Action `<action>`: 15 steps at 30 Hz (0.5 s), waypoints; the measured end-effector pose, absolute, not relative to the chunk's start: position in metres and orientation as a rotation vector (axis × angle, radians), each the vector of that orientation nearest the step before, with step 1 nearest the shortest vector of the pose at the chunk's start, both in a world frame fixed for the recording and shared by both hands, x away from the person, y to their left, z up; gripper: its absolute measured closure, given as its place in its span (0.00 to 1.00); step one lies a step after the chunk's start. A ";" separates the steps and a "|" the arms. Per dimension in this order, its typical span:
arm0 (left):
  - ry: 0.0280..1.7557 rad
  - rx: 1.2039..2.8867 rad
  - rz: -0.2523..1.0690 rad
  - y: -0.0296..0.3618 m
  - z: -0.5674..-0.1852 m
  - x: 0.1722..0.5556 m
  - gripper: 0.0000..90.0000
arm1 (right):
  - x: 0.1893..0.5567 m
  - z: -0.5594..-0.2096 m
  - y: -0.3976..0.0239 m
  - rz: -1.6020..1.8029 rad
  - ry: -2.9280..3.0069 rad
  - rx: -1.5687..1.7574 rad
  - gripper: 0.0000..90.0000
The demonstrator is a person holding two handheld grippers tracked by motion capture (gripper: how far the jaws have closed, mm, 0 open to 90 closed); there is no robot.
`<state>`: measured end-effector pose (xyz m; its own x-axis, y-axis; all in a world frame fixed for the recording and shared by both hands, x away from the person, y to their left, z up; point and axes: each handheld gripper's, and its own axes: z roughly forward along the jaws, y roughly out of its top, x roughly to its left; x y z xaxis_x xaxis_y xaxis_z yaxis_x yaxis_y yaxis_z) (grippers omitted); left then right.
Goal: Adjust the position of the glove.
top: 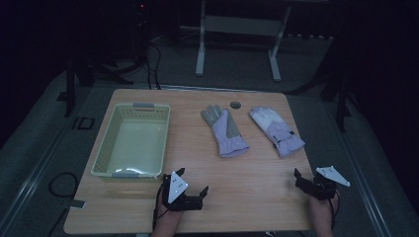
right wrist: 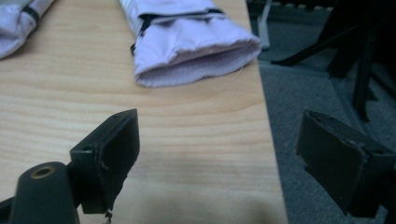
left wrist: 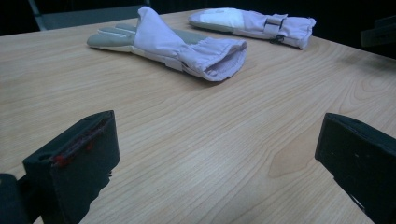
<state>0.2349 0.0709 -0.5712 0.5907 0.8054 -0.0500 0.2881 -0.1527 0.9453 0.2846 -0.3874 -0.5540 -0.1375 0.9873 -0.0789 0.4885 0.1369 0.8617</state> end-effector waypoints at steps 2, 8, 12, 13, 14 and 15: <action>0.906 1.718 0.582 0.071 -0.571 0.235 0.00 | 0.285 -0.555 -0.386 0.890 1.756 1.434 0.15; 0.900 1.721 0.580 0.071 -0.571 0.235 0.00 | 0.283 -0.554 -0.382 0.917 1.795 1.422 0.14; 0.897 1.724 0.580 0.070 -0.571 0.235 0.00 | 0.285 -0.550 -0.376 0.969 1.863 1.438 0.13; 0.895 1.724 0.577 0.070 -0.571 0.235 0.00 | 0.286 -0.547 -0.375 0.988 1.870 1.432 0.13; 0.892 1.724 0.572 0.071 -0.571 0.235 0.00 | 0.287 -0.545 -0.373 0.991 1.873 1.426 0.13; 0.888 1.721 0.561 0.071 -0.571 0.235 0.00 | 0.289 -0.542 -0.371 0.996 1.878 1.431 0.13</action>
<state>0.2354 0.0709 -0.5712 0.6119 0.7889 -0.0574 0.2868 -0.1536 0.9456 0.2887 -0.3711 -0.5421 -0.2639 0.9645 -0.0028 0.5390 0.1499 0.8289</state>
